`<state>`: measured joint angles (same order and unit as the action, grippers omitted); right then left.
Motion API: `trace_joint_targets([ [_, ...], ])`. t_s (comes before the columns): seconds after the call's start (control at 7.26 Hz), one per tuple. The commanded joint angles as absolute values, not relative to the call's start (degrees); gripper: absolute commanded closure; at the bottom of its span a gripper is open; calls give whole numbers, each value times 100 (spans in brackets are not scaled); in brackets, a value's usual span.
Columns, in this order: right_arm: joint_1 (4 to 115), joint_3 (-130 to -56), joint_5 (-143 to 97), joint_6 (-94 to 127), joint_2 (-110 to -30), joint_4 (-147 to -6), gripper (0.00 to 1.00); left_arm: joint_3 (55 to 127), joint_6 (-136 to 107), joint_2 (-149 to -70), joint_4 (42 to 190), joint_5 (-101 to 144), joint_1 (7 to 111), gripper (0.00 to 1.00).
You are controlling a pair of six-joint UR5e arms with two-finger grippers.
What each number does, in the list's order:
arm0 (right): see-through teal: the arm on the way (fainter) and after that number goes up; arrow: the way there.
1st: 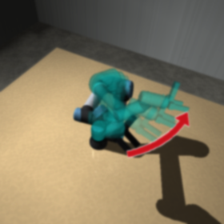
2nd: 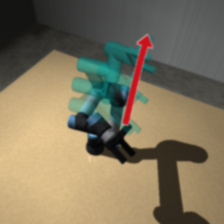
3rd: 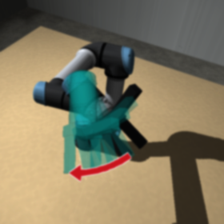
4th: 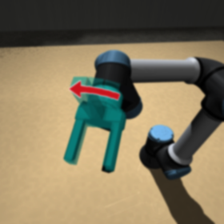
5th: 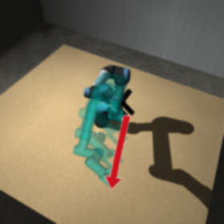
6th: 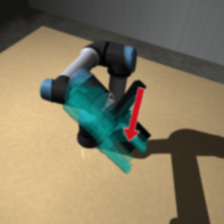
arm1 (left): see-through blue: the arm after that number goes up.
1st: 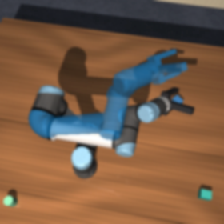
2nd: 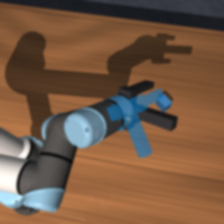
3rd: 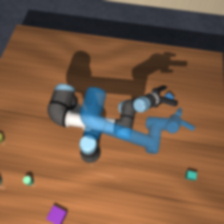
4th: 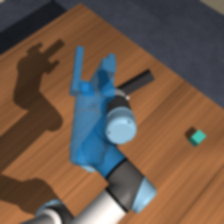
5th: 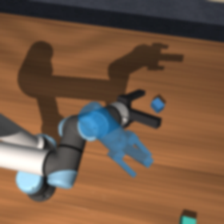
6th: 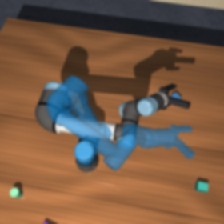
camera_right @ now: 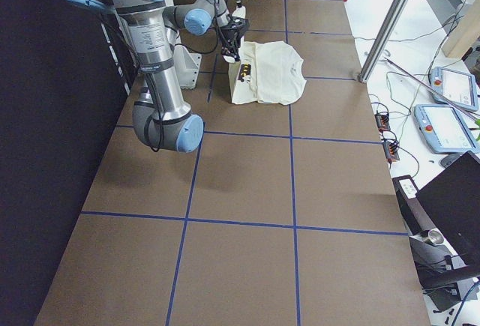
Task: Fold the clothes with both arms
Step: 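Lift the hem with both grippers and fold it over toward the collar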
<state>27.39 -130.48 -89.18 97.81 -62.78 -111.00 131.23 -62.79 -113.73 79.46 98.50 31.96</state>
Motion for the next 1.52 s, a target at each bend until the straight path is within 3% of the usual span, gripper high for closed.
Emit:
trace_joint_targets([
  [0.0, 3198, -11862, -8991, 9615, -6047, -10210, 100, 11975, -5601, -11864, 8268, 9879, 3909, 100],
  [0.41, 3436, -10393, -8956, 9388, -6038, -8679, 100, 10157, -5415, -11883, 10127, 9861, 4174, 100],
  [0.69, 3542, -9977, -8956, 9290, -6038, -8499, 100, 9188, -5326, -11918, 11097, 9835, 4236, 100],
  [1.38, 3586, -9159, -8930, 9290, -5494, -8262, 100, 8965, -5326, -12006, 11153, 9835, 4210, 100],
])
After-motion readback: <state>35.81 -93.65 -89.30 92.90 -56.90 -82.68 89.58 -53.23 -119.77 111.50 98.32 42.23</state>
